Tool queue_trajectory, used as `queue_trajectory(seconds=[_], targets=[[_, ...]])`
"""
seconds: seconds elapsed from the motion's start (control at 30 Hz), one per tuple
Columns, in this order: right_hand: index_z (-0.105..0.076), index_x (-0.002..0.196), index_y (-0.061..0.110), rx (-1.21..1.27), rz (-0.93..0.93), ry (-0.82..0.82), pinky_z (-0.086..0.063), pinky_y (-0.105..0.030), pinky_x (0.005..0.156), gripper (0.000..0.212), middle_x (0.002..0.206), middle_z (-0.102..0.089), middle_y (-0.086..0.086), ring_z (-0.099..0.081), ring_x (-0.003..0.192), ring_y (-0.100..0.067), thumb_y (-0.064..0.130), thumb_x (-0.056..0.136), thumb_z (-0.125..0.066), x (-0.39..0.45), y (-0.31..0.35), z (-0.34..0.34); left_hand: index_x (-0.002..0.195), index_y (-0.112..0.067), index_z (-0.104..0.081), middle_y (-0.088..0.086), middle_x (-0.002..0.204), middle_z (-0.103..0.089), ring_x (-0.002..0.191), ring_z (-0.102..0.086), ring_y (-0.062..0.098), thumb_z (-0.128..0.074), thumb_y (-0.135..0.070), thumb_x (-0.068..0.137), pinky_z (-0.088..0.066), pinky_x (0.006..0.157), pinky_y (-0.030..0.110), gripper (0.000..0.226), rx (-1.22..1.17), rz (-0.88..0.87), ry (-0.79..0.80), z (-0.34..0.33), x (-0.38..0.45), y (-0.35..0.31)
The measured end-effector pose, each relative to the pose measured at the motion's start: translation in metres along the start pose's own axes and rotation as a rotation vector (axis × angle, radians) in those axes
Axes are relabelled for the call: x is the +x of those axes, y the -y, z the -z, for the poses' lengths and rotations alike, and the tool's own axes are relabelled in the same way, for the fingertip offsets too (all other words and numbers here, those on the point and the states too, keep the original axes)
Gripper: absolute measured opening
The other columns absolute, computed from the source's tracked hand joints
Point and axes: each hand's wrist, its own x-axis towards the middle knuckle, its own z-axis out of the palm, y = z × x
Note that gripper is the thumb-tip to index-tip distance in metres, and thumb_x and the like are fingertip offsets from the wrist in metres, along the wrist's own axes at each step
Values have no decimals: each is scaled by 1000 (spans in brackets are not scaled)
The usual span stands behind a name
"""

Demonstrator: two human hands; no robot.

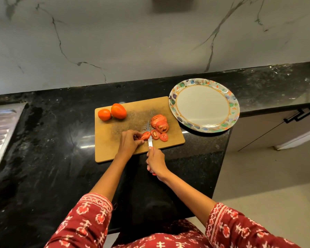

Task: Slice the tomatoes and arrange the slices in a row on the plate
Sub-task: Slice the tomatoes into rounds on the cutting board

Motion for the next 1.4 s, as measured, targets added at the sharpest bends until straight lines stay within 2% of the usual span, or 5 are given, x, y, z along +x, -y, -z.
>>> queue_trajectory(seconds=[0.6,0.77,0.97,1.23,1.4], targets=[[-43,75,13,-46,28,3,-31,-24,37,36,61,-44,-5,-41,41,-15,30,102,-26,-2,3,4,97,-3,-72,13,91,-71,71,-58,11,-81,-7,66,-40,66,17,32,-20,-44,-4,0,1,1],[-52,97,6,-482,403,-231,-39,-35,62,33,88,-63,-15,-63,84,-34,29,103,-30,-6,13,14,105,-7,-69,2,93,-70,80,-64,10,-76,-2,69,-46,71,9,37,-250,-86,-134,-6,1,-16],[-48,118,5,-682,295,-223,-46,-42,81,35,108,-63,-16,-60,104,-35,29,103,-27,-3,9,21,95,-7,-70,8,88,-70,74,-63,15,-81,-4,64,-46,65,15,33,-215,-60,-126,-11,0,-9],[-55,105,2,-538,237,-131,-44,-38,75,38,102,-63,-21,-60,98,-37,29,103,-30,6,9,23,104,-6,-70,15,97,-69,88,-64,24,-82,-10,63,-51,76,31,43,-88,-47,-64,-13,3,-5],[-47,82,9,-417,184,-60,-44,-27,54,33,70,-58,-15,-58,60,-30,24,103,-27,4,11,20,96,-8,-74,12,87,-71,76,-63,21,-80,-13,68,-46,65,26,29,-64,-10,-102,-11,2,-10]])
